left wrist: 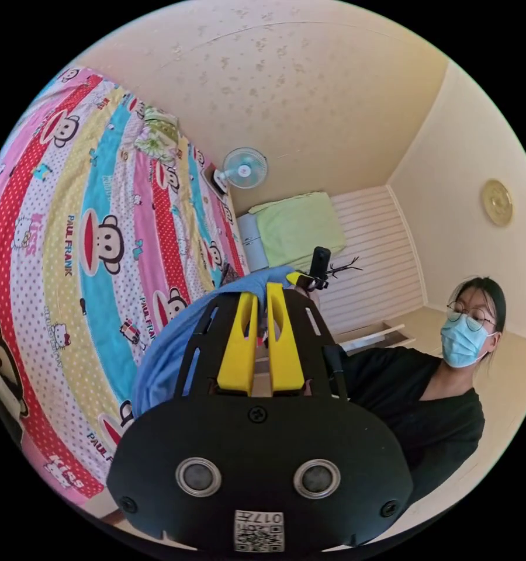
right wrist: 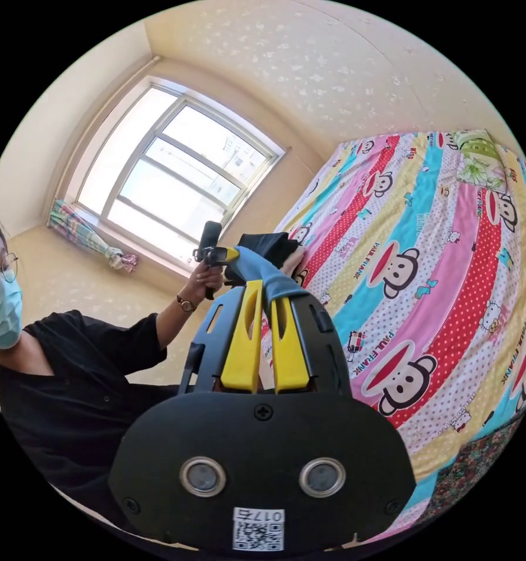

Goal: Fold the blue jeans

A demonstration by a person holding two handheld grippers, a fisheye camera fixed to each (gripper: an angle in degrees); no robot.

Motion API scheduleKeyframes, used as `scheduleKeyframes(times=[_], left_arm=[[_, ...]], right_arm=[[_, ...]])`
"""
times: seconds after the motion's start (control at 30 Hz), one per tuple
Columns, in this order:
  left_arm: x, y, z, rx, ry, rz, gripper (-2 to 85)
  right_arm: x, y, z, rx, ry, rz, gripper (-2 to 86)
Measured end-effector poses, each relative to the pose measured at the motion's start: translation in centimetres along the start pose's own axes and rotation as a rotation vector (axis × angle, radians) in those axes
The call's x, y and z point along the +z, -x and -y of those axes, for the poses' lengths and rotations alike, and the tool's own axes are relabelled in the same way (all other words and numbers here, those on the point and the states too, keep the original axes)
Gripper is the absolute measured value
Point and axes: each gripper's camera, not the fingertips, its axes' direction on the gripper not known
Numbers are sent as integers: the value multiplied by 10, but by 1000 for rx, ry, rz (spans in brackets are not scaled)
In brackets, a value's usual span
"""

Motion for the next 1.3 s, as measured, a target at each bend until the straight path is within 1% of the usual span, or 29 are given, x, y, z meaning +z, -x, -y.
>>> scheduleKeyframes(times=[0.07, 0.1, 0.2, 0.27, 0.3, 0.33, 0.37, 0.4, 0.43, 0.5, 0.57, 0.63, 0.7, 0.73, 0.77, 0.83, 0.9, 0.93, 0.97, 1.0, 1.03, 1.07, 1.13, 1.2, 1.27, 1.3], left_arm=[[15, 41, -38, -80, 32, 81, 10], [20, 53, -50, -105, 44, 93, 12], [54, 117, -125, -281, 120, 121, 42], [70, 171, -192, -495, 137, 146, 106], [71, 182, -208, -552, 137, 146, 111], [68, 199, -236, -638, 108, 136, 119], [61, 208, -255, -681, 44, 104, 109], [57, 212, -261, -692, 8, 91, 104], [50, 217, -265, -704, -42, 82, 114], [40, 225, -255, -690, -80, 110, 147], [35, 237, -223, -590, -100, 136, 203], [42, 258, -201, -573, -40, 160, 223], [59, 287, -189, -627, 63, 169, 226], [62, 297, -186, -665, 74, 192, 198], [57, 300, -187, -720, 60, 256, 167], [60, 300, -190, -756, 99, 277, 128], [55, 287, -193, -727, 66, 331, 110], [49, 280, -194, -732, 59, 342, 97], [46, 276, -193, -753, 101, 287, 84], [49, 276, -192, -764, 149, 228, 79], [60, 273, -190, -774, 267, 107, 76], [71, 260, -187, -744, 362, 30, 74], [80, 230, -178, -674, 432, -30, 71], [83, 198, -162, -606, 436, -110, 70], [86, 154, -129, -505, 402, -217, 70], [88, 143, -119, -469, 406, -233, 70]], right_arm=[[36, -14, -33, 33, 85, -52, 18], [47, -20, -45, 45, 110, -54, 21], [98, -65, -122, 191, 220, -13, 40], [133, -110, -192, 398, 294, 128, 83], [140, -119, -209, 449, 317, 159, 94], [152, -137, -240, 558, 372, 187, 109], [155, -148, -264, 627, 379, 199, 116], [154, -153, -272, 654, 363, 206, 118], [150, -164, -282, 702, 316, 223, 123], [143, -182, -284, 743, 230, 233, 131], [145, -211, -271, 772, 163, 170, 149], [159, -233, -257, 790, 154, 179, 161], [185, -245, -243, 784, 214, 207, 158], [207, -247, -237, 784, 280, 220, 151], [224, -245, -233, 793, 321, 193, 129], [233, -242, -232, 835, 338, 75, 99], [231, -247, -234, 883, 323, 94, 78], [226, -253, -237, 903, 323, 175, 66], [219, -259, -239, 905, 324, 296, 56], [213, -260, -240, 901, 315, 351, 52], [199, -261, -243, 890, 300, 428, 44], [182, -261, -246, 871, 300, 483, 37], [149, -257, -249, 823, 281, 557, 28], [111, -251, -252, 776, 198, 636, 20], [57, -246, -258, 734, 53, 731, 9], [42, -244, -260, 716, 20, 741, 8]])
